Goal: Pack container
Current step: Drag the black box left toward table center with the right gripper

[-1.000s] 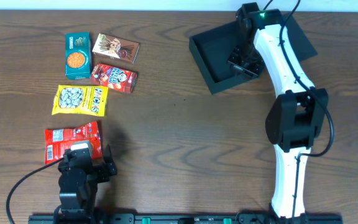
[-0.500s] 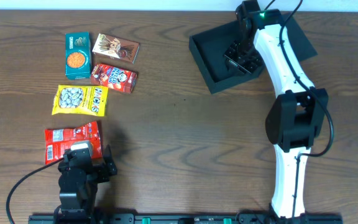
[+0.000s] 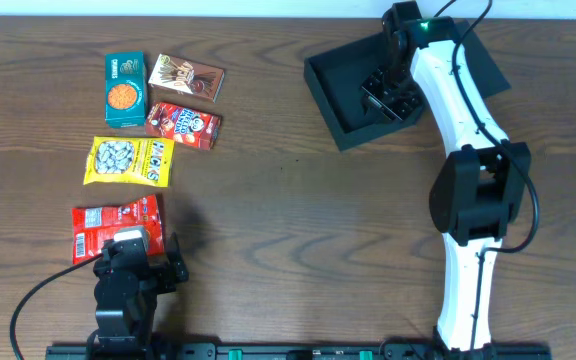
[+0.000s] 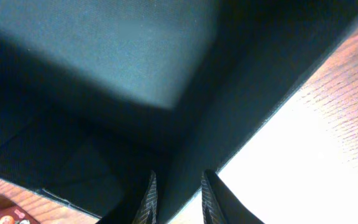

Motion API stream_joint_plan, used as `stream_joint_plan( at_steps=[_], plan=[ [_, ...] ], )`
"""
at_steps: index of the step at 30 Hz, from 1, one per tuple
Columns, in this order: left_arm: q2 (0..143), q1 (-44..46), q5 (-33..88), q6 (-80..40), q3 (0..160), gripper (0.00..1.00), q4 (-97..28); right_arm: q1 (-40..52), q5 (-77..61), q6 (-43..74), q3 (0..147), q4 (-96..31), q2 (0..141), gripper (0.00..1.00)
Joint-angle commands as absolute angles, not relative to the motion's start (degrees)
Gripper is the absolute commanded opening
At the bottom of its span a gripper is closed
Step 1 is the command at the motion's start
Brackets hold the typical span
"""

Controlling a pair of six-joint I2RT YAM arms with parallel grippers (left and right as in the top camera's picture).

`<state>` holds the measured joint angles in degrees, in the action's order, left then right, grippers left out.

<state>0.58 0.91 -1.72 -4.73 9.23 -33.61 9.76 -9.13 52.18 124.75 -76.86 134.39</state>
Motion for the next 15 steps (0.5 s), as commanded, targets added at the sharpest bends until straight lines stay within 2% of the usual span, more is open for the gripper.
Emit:
stream_joint_plan(
  at_steps=[1,15],
  plan=[
    [0.2,0.7,-1.9,-5.1,8.7,0.95,-33.6,9.8,-12.2,53.4,122.7,-77.6,135.8,0.25],
    [0.2,0.7,-1.9,-5.1,8.7,0.95,-33.6,9.8,-11.8,54.5,122.3,-78.2,136.1,0.28]
  ],
)
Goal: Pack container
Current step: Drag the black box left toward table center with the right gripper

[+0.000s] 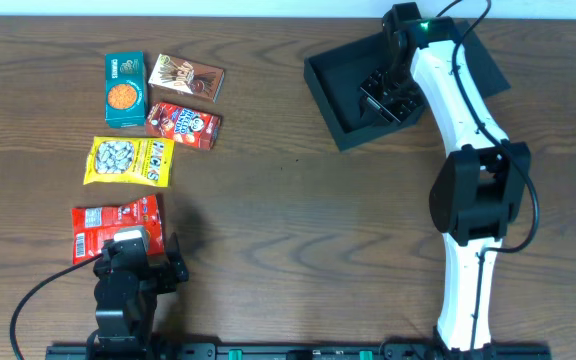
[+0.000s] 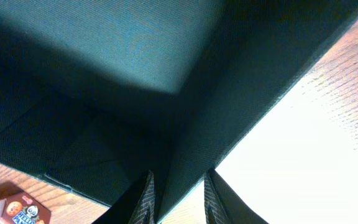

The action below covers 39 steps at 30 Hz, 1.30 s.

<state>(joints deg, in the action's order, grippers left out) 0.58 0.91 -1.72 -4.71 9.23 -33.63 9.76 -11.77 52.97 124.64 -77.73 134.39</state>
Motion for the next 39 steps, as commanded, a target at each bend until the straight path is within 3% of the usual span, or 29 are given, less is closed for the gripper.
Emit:
stream_joint_plan(
  at_steps=[1,17,23,39],
  plan=[
    [0.2,0.7,-1.9,-5.1,8.7,0.95,-33.6,9.8,-11.6,54.5,122.1,-78.0,136.1,0.28],
    [0.2,0.7,-1.9,-5.1,8.7,0.95,-33.6,9.8,-10.7,57.8,115.8,-72.9,136.2,0.27],
    [0.2,0.7,-1.9,-5.1,8.7,0.95,-33.6,9.8,-10.3,58.0,115.3,-72.3,136.2,0.15],
    [0.2,0.7,-1.9,-5.1,8.7,0.95,-33.6,14.9,-3.0,41.0,115.3,-73.3,136.2,0.07]
  ],
)
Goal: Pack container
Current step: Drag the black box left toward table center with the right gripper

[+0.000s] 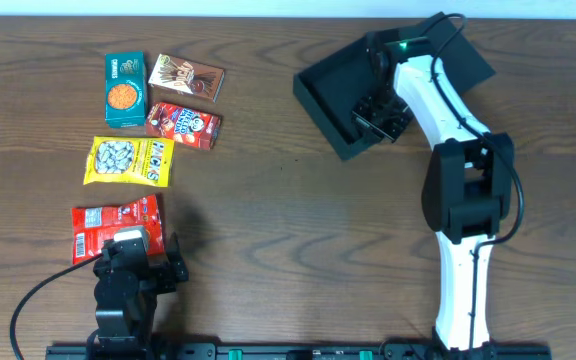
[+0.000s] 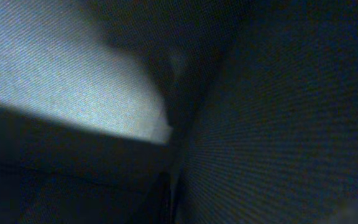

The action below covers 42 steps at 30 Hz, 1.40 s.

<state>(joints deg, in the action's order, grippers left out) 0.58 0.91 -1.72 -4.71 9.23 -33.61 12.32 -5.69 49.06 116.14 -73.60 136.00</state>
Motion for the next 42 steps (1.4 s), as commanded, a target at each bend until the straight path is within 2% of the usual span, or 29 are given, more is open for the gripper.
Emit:
stream_joint_plan(
  at_steps=[1,17,27,35,39,42],
  plan=[
    [0.2,0.7,-1.9,-5.1,8.7,0.95,-33.6,15.5,-2.9,39.5,115.3,-73.5,136.2,0.06],
    [0.2,0.7,-1.9,-5.1,8.7,0.95,-33.6,27.2,5.1,24.6,115.3,-80.5,136.2,0.04],
    [0.2,0.7,-1.9,-5.1,8.7,0.95,-33.6,25.1,7.4,29.3,115.3,-83.2,136.2,0.04],
    [0.2,0.7,-1.9,-5.1,8.7,0.95,-33.6,24.6,3.1,35.0,115.3,-83.3,136.2,0.06],
    [0.2,0.7,-1.9,-5.1,8.7,0.95,-33.6,24.9,2.7,36.9,115.3,-83.4,136.2,0.1],
    [0.2,0.7,-1.9,-5.1,8.7,0.95,-33.6,24.9,2.7,36.9,115.3,-83.5,136.2,0.19]
  ],
)
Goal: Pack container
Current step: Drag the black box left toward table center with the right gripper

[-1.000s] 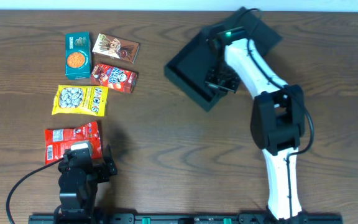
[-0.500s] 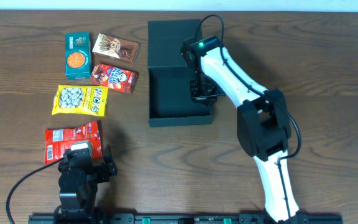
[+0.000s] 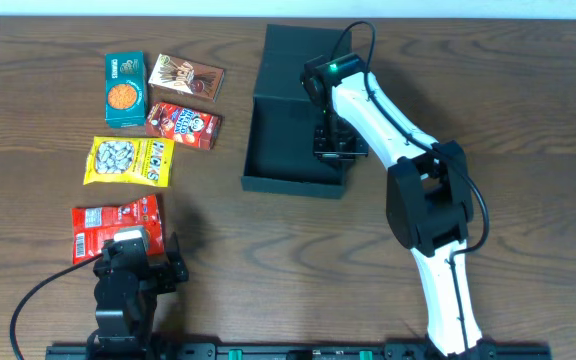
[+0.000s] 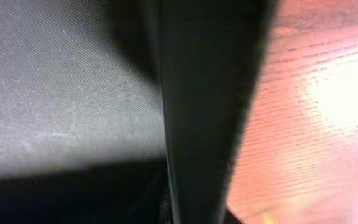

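The black open container (image 3: pixel 294 186) sits at the table's middle, its lid (image 3: pixel 293 55) folded back behind it. My right gripper (image 3: pixel 334 140) is shut on the container's right wall. In the right wrist view that wall (image 4: pixel 204 93) runs up the middle, with the grey floor (image 4: pixel 61 112) to its left; the fingers are almost hidden in the dark. Several snack packs lie at the left: a teal box (image 3: pixel 125 89), a brown box (image 3: pixel 186 77), a red box (image 3: pixel 183 125), a yellow bag (image 3: pixel 129 160) and a red bag (image 3: pixel 116 225). My left gripper (image 3: pixel 136 262) rests near the front left edge.
Bare wood (image 3: pixel 298 270) lies between the container and the front edge. The left arm's cable (image 3: pixel 38 300) loops at the front left. The right arm (image 3: pixel 438 200) stretches across the right half of the table.
The right gripper, still holding the wall, now has the container further left and turned square, close to the snacks. The left arm has not moved.
The container stood tilted at the back right with my right gripper's fingers astride its wall. Then the gripper held the wall and the container sat slightly to the left. Now it lies at the middle, next to the snack packs.
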Motion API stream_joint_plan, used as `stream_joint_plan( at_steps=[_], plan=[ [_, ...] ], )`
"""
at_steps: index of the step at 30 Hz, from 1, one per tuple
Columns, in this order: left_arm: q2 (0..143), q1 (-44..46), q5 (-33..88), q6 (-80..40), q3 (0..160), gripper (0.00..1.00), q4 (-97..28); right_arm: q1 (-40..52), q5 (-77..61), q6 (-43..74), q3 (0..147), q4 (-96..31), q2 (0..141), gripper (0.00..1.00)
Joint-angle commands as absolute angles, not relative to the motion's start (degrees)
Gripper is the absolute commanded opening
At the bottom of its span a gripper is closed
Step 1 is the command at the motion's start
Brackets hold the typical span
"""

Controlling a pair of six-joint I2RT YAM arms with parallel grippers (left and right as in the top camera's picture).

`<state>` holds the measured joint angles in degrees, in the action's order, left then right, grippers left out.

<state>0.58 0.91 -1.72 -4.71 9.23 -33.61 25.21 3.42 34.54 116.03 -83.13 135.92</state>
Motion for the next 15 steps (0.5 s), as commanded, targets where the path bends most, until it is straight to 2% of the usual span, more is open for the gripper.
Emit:
stream_joint_plan(
  at_steps=[1,5,8,15],
  plan=[
    [0.2,0.7,-1.9,-5.1,8.7,0.95,-33.6,24.9,2.7,36.9,115.3,-83.5,136.2,0.25],
    [0.2,0.7,-1.9,-5.1,8.7,0.95,-33.6,24.7,3.5,36.8,115.3,-83.5,136.2,0.31],
    [0.2,0.7,-1.9,-5.1,8.7,0.95,-33.6,24.6,5.9,36.5,115.3,-83.5,136.2,0.3],
    [0.2,0.7,-1.9,-5.1,8.7,0.95,-33.6,24.6,11.5,30.5,115.3,-83.4,136.2,0.15]
  ],
)
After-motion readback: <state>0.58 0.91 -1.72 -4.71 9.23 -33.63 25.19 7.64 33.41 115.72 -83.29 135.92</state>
